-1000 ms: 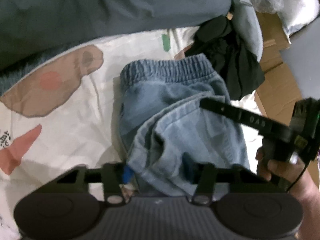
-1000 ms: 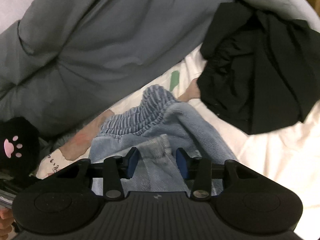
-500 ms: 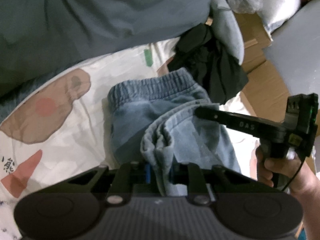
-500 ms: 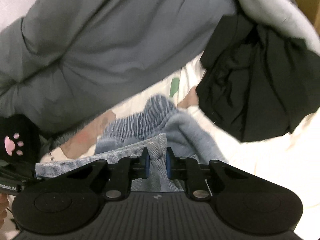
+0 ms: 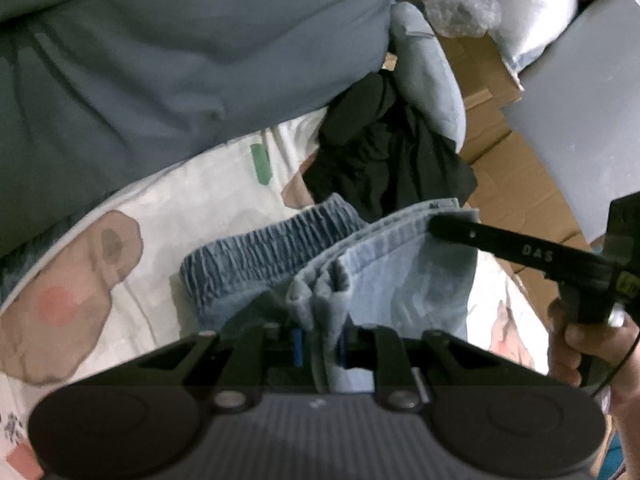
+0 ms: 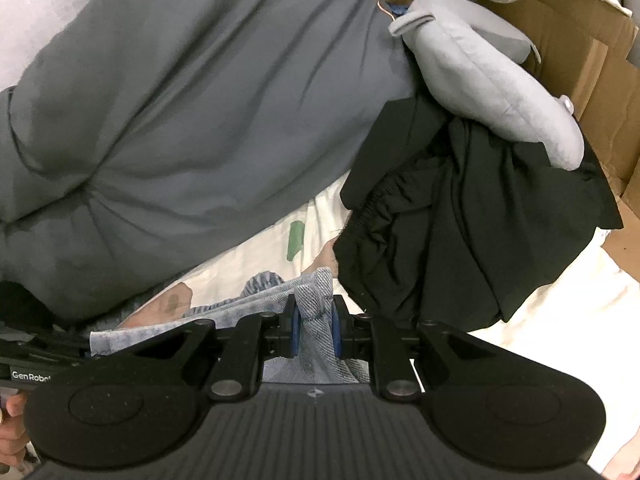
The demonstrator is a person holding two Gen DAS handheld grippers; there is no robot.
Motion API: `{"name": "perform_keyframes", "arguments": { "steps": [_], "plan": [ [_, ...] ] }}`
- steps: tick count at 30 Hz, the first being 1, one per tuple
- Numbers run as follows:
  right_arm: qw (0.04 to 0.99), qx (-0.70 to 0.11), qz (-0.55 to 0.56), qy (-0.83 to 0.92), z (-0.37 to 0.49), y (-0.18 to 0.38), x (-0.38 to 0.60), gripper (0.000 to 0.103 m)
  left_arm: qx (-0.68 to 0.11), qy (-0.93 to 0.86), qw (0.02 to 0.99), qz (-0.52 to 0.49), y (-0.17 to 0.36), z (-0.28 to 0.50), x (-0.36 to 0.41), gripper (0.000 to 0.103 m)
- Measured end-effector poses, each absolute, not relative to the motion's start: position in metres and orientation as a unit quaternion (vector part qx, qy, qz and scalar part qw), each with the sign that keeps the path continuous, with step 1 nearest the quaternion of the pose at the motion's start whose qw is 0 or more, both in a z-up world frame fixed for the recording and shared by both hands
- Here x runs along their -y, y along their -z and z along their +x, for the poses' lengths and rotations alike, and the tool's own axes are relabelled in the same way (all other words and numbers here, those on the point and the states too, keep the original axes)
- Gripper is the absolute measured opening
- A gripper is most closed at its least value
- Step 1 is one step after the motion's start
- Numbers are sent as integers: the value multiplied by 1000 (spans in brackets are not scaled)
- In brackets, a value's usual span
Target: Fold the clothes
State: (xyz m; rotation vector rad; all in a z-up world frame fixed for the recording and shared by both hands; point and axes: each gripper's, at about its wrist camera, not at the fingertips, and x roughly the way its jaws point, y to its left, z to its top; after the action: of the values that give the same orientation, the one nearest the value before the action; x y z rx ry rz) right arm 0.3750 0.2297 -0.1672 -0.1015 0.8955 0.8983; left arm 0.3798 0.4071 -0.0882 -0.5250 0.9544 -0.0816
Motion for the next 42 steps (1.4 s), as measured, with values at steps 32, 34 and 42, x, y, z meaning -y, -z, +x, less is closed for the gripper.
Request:
{"name": "perform_keyframes", "arguments": {
  "steps": [32, 34, 42],
  "plan": [
    [793, -406, -29, -454, 383, 191, -246, 6, -419, -10, 856, -303, 94, 385, -436, 17],
    [794, -406, -41, -451, 385, 192, -252, 6, -426, -15, 851, -307, 102, 392, -439, 17],
    [824, -420, -73, -373, 393, 206, -251, 28, -455, -21, 837, -303, 131, 404, -448, 25]
  ]
}}
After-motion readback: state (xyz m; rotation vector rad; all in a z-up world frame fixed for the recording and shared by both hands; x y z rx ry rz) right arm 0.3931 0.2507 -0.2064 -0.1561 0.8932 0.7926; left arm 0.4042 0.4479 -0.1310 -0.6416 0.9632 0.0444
